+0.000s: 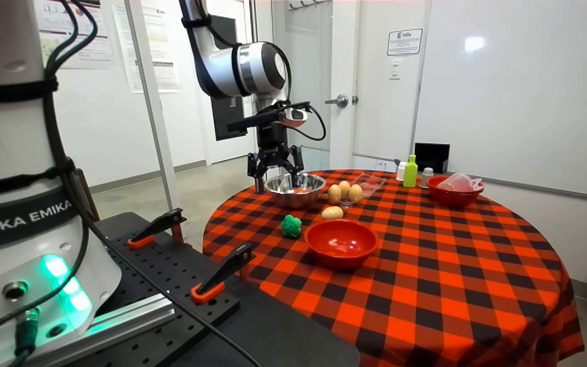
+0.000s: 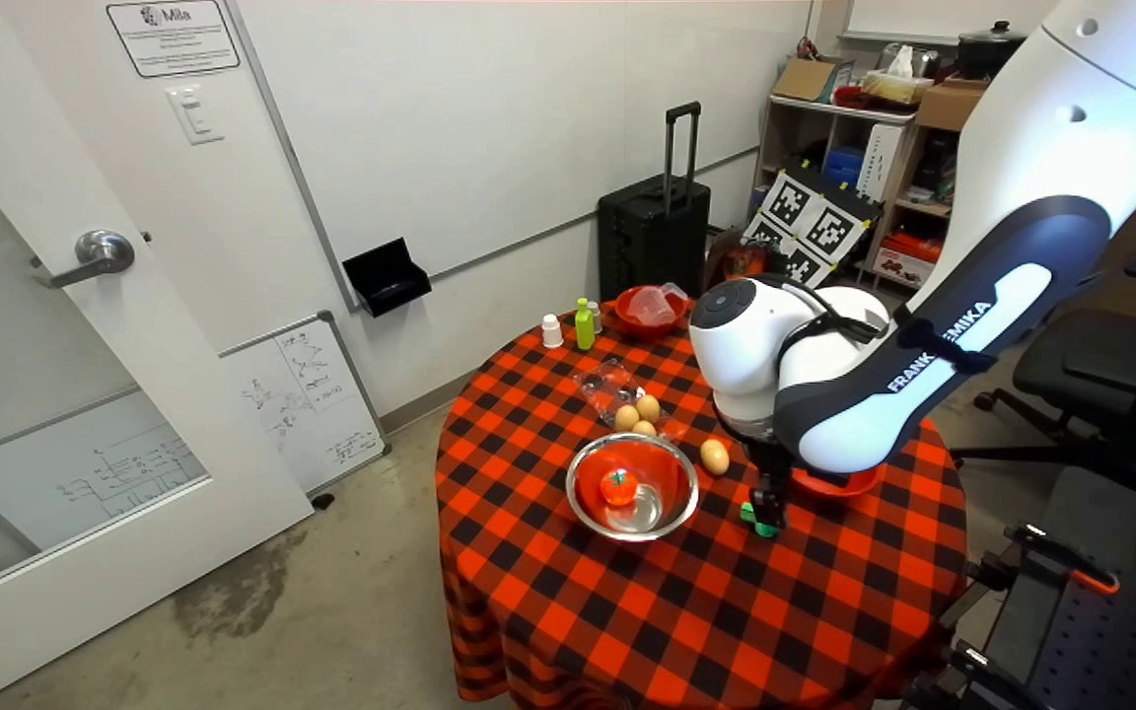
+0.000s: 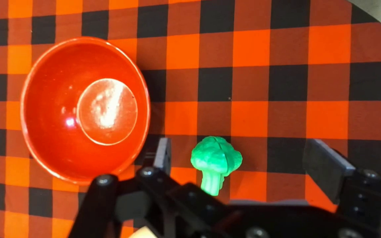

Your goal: Put the broccoli in the empty orange bowl

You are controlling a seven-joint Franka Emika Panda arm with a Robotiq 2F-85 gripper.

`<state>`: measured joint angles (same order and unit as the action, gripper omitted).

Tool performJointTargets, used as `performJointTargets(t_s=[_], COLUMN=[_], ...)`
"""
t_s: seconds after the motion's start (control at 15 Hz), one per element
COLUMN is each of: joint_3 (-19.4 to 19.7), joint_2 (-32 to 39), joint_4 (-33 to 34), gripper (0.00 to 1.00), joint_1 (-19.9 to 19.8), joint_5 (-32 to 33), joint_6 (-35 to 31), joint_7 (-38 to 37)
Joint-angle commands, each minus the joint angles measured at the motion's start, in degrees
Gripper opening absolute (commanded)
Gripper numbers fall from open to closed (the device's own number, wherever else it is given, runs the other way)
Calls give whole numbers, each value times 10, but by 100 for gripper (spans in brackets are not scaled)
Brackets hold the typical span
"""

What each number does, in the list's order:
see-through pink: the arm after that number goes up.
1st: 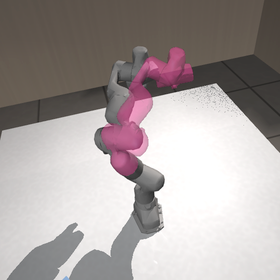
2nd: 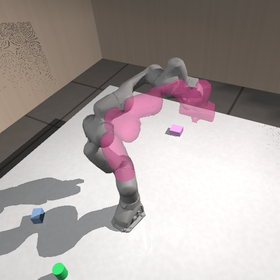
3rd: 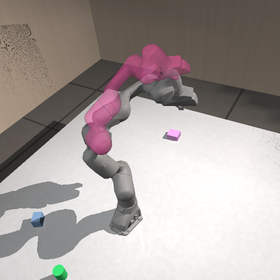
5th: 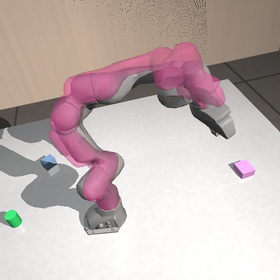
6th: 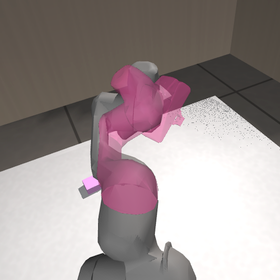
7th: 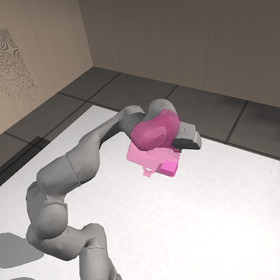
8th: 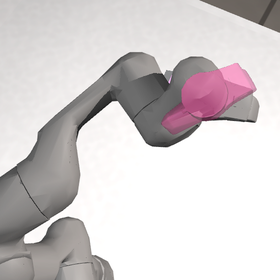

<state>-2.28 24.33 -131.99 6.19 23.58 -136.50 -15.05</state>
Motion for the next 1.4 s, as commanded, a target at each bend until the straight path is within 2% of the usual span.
performJointTargets(t_s=[0.0, 0.27, 0.67, 1.07, 1.33], joint_3=[22, 26, 22, 26, 37], joint_2=[2, 16, 54, 100, 130], joint_4=[-5, -1, 2, 18, 39], gripper=[100, 100, 100, 100, 100], joint_1=[19, 19, 1, -7, 2], joint_5=[3, 5, -19, -44, -38], joint_6=[-8, -26, -113, -135, -137], joint_7=[1, 17, 77, 118, 129])
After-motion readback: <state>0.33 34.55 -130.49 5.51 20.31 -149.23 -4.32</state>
